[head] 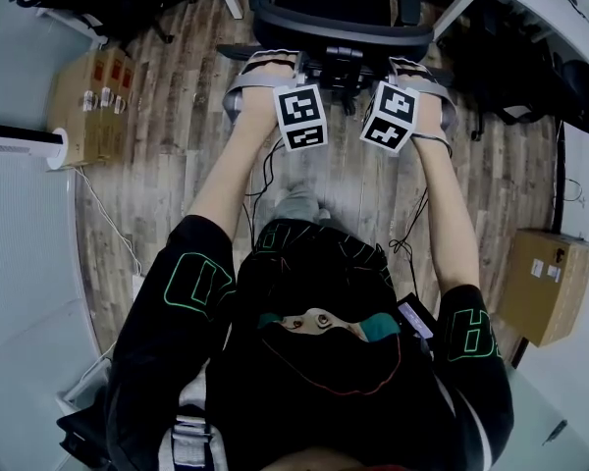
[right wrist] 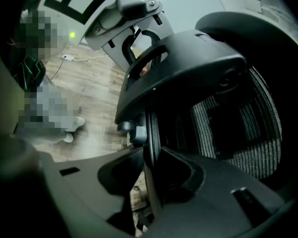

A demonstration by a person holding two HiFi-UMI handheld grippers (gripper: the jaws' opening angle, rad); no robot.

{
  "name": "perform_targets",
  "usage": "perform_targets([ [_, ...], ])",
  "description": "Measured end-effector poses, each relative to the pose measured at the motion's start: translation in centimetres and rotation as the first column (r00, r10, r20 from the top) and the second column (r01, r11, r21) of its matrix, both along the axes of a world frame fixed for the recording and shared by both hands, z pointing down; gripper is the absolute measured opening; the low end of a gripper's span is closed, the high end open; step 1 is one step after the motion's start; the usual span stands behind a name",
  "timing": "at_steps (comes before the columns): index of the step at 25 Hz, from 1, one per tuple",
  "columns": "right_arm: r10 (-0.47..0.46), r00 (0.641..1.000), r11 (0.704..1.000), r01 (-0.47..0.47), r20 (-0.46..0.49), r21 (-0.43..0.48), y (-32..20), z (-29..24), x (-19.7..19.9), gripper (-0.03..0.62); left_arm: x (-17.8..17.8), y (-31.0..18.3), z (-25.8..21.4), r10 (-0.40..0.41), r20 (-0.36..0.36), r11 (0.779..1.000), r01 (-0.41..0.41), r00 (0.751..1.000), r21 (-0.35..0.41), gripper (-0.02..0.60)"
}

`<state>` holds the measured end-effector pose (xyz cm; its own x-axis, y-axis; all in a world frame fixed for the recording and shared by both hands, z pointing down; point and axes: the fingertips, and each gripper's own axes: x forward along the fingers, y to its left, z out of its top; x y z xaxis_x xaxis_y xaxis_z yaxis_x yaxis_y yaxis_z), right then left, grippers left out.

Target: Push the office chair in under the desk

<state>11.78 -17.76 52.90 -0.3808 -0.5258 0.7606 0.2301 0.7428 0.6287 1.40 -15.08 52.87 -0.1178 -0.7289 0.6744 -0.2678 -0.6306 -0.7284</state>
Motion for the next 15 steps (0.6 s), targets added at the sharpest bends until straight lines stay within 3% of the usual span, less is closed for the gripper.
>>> perform_targets([
  [7, 0.023, 1.000, 1.000, -0.023, 0.019, 0.006, -2.3, -0.2, -1.8, 0.117, -1.9, -2.7, 0.6, 0.009, -0.043, 1.000, -0.010, 0.999, -0.025, 0.130],
  [15, 0.035, 0.999, 0.999, -0.035, 0.033, -0.007, -6.0, -0.2, -4.6, 0.118, -4.8, -6.8, 0.9, 0.004, -0.042, 1.000, -0.003, 0.999, 0.017, 0.144],
])
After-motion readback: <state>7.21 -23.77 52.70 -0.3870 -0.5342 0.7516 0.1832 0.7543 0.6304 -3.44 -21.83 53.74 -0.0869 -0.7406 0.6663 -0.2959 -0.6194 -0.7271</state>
